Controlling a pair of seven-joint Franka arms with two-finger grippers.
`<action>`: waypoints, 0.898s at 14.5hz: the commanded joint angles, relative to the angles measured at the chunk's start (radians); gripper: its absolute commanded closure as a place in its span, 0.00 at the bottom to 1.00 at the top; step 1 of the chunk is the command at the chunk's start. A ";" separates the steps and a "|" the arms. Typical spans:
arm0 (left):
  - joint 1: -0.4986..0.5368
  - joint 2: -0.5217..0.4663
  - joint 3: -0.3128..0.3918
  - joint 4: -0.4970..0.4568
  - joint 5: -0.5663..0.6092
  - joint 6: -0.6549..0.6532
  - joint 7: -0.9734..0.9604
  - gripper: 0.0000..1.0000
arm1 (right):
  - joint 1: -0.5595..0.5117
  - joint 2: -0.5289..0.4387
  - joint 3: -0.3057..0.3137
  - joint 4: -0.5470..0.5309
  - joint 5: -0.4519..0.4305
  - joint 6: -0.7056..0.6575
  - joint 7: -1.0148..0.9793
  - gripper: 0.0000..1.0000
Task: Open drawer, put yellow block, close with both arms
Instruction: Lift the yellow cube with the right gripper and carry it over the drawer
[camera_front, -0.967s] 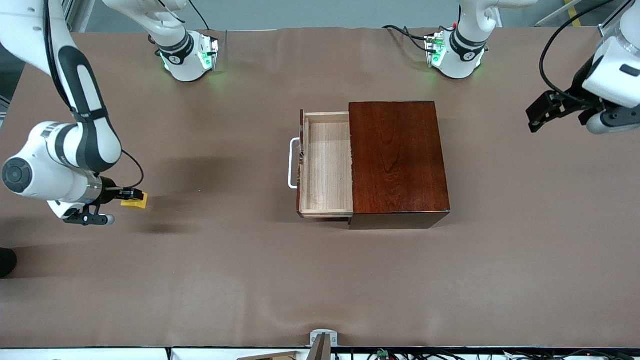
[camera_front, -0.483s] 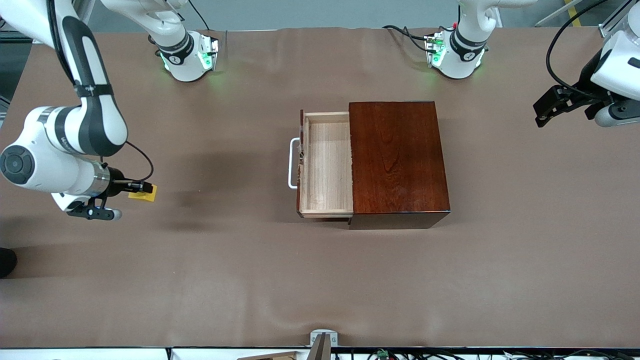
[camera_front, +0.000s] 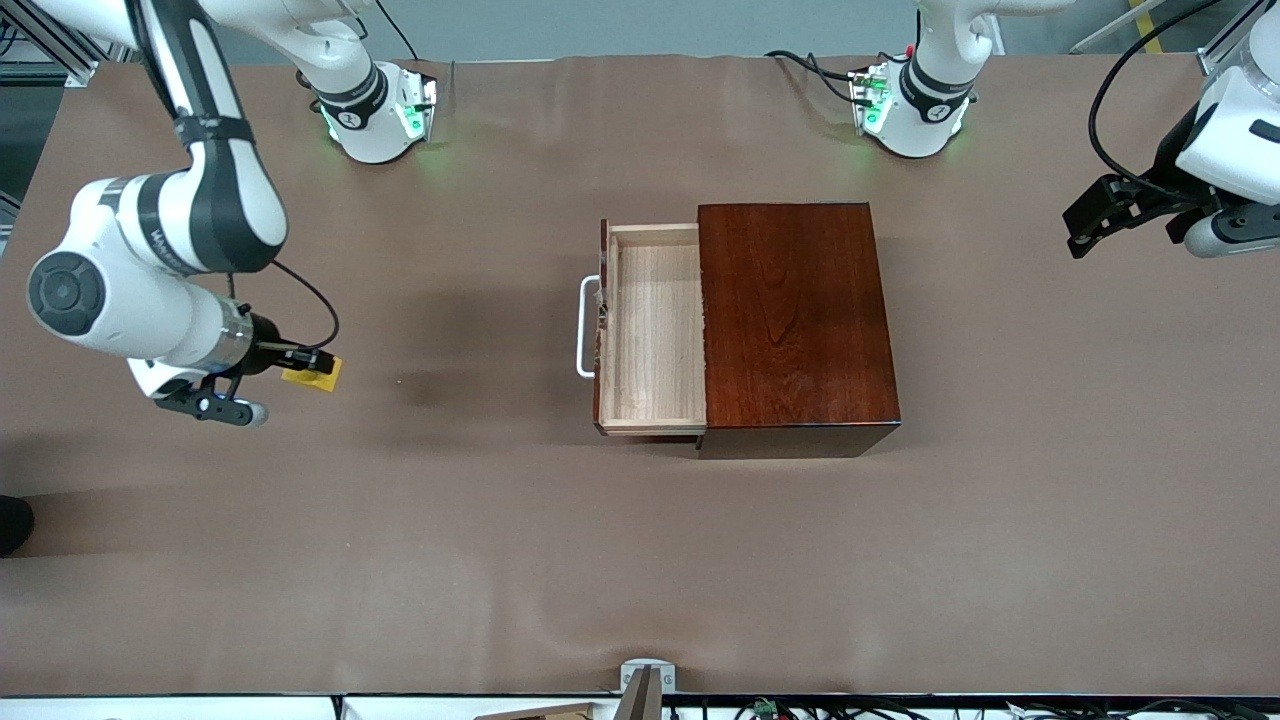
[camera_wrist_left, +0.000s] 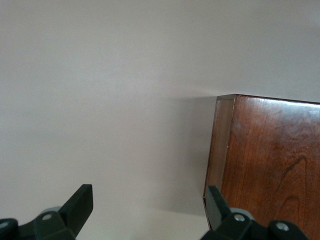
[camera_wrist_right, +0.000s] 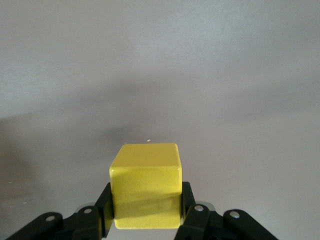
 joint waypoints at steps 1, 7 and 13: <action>0.020 -0.028 -0.012 -0.027 -0.020 0.015 0.027 0.00 | 0.067 -0.037 -0.004 -0.012 0.011 -0.013 0.138 0.84; 0.022 -0.028 -0.012 -0.031 -0.021 0.015 0.027 0.00 | 0.268 -0.044 -0.006 0.003 0.009 -0.002 0.552 0.84; 0.022 -0.029 -0.010 -0.047 -0.023 0.017 0.026 0.00 | 0.397 -0.032 -0.006 0.064 0.006 -0.005 0.862 0.84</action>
